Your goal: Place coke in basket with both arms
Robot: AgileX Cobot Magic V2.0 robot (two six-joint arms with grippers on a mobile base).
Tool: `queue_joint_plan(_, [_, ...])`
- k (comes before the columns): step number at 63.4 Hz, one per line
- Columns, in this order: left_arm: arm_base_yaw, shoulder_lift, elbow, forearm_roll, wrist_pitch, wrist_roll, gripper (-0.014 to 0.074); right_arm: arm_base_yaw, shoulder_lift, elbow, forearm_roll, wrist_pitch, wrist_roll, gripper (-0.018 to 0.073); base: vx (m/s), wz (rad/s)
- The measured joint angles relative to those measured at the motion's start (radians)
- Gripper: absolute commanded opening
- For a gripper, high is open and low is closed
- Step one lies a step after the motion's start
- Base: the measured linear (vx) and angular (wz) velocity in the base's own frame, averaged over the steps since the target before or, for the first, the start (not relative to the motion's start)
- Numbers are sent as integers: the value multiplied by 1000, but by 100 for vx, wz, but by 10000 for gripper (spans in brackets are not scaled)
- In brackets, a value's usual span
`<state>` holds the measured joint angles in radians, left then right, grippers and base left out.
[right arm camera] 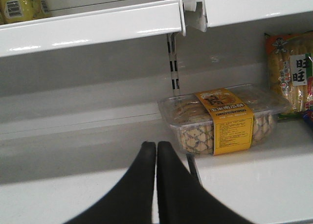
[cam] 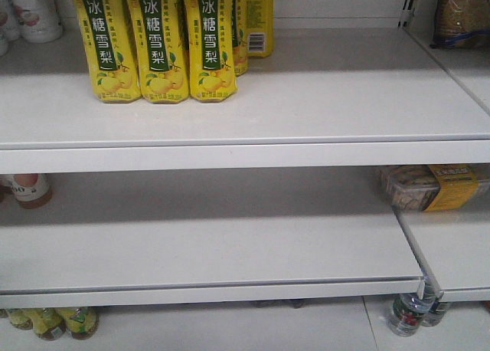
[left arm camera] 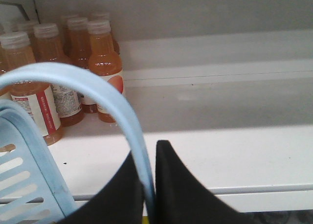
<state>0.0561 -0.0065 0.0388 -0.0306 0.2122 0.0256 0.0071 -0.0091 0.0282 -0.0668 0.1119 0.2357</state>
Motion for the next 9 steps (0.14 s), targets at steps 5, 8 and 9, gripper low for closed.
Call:
queue_joint_plan(5, [0, 0, 0, 0, 0, 0, -6, 0, 0, 0, 0, 0, 0, -5, 0, 0])
queue_joint_plan(8, [0, 0, 0, 0, 0, 0, -6, 0, 0, 0, 0, 0, 0, -5, 0, 0])
queue_joint_plan(9, [0, 0, 0, 0, 0, 0, -6, 0, 0, 0, 0, 0, 0, -5, 0, 0])
